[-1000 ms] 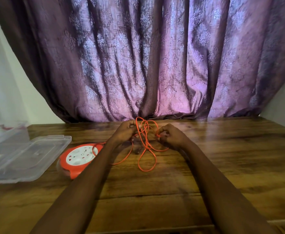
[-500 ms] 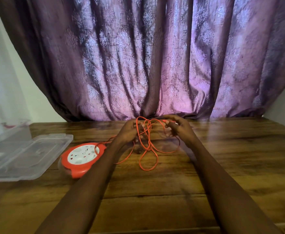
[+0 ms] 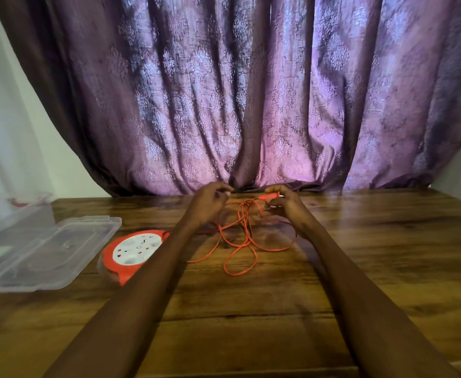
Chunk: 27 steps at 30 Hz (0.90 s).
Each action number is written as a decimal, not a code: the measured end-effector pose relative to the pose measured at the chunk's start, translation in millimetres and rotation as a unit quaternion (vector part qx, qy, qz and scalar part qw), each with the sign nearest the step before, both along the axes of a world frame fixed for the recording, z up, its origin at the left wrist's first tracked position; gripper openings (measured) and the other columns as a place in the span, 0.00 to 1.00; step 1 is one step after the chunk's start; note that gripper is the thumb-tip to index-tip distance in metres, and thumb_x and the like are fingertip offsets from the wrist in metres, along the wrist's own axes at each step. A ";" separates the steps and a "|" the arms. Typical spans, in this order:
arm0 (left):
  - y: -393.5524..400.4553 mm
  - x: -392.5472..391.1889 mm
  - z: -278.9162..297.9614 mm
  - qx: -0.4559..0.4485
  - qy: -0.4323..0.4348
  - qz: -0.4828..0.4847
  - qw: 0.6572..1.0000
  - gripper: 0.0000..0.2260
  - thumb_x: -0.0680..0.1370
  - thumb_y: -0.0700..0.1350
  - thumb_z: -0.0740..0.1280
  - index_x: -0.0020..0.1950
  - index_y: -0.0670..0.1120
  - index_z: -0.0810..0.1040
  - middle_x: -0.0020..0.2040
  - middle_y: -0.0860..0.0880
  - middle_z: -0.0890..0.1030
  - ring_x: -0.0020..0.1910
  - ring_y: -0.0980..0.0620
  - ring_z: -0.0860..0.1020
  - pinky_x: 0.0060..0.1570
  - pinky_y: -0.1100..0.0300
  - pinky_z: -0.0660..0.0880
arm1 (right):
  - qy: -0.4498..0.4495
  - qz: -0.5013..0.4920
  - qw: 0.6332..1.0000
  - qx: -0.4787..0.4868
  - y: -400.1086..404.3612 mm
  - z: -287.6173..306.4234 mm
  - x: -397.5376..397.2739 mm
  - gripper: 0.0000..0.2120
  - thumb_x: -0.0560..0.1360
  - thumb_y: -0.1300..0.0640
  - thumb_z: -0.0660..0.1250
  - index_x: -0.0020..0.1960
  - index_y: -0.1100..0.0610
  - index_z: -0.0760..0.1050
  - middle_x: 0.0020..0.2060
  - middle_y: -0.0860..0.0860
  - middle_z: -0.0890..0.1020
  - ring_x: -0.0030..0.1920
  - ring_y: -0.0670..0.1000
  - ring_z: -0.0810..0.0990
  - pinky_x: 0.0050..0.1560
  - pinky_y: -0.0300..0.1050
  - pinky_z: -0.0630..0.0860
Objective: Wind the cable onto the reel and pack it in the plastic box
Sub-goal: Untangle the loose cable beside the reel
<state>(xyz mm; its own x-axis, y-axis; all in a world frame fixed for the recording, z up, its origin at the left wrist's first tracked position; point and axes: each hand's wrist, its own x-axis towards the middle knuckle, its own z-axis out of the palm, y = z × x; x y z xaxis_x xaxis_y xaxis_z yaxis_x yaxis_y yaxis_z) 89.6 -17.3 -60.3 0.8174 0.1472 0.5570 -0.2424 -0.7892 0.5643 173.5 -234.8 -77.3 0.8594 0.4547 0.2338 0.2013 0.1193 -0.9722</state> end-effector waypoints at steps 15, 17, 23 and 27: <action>-6.3 13.8 35.4 0.023 0.290 -0.010 0.957 0.07 0.77 0.43 0.67 0.50 0.41 0.81 0.44 0.45 0.78 0.40 0.47 0.77 0.36 0.61 0.69 | -0.177 0.056 0.967 -0.175 -3.0 -4.6 -0.4 0.14 0.73 0.77 0.64 0.49 0.60 0.77 0.39 0.56 0.82 0.30 0.53 0.79 0.30 0.42 0.80; -2.9 9.6 33.4 0.005 0.281 -0.032 0.959 0.04 0.77 0.41 0.65 0.47 0.43 0.79 0.42 0.46 0.78 0.41 0.47 0.76 0.35 0.61 0.69 | -0.206 0.028 0.961 -0.182 -2.9 -7.0 3.7 0.15 0.73 0.74 0.66 0.47 0.54 0.78 0.37 0.49 0.83 0.31 0.45 0.80 0.32 0.42 0.80; -5.0 3.1 25.8 -0.073 0.195 -0.104 0.973 0.04 0.79 0.35 0.65 0.46 0.43 0.77 0.36 0.47 0.79 0.35 0.53 0.76 0.28 0.70 0.72 | -0.280 -0.090 0.939 -0.180 5.1 -4.4 3.9 0.15 0.73 0.59 0.72 0.54 0.42 0.75 0.45 0.44 0.83 0.42 0.46 0.83 0.49 0.58 0.81; -9.3 6.0 25.4 -0.107 0.148 -0.090 0.979 0.06 0.79 0.36 0.65 0.44 0.44 0.76 0.32 0.47 0.76 0.22 0.61 0.73 0.22 0.69 0.69 | -0.299 -0.157 0.927 -0.164 9.3 3.2 -4.6 0.20 0.69 0.50 0.74 0.57 0.40 0.70 0.48 0.46 0.85 0.44 0.43 0.84 0.47 0.47 0.80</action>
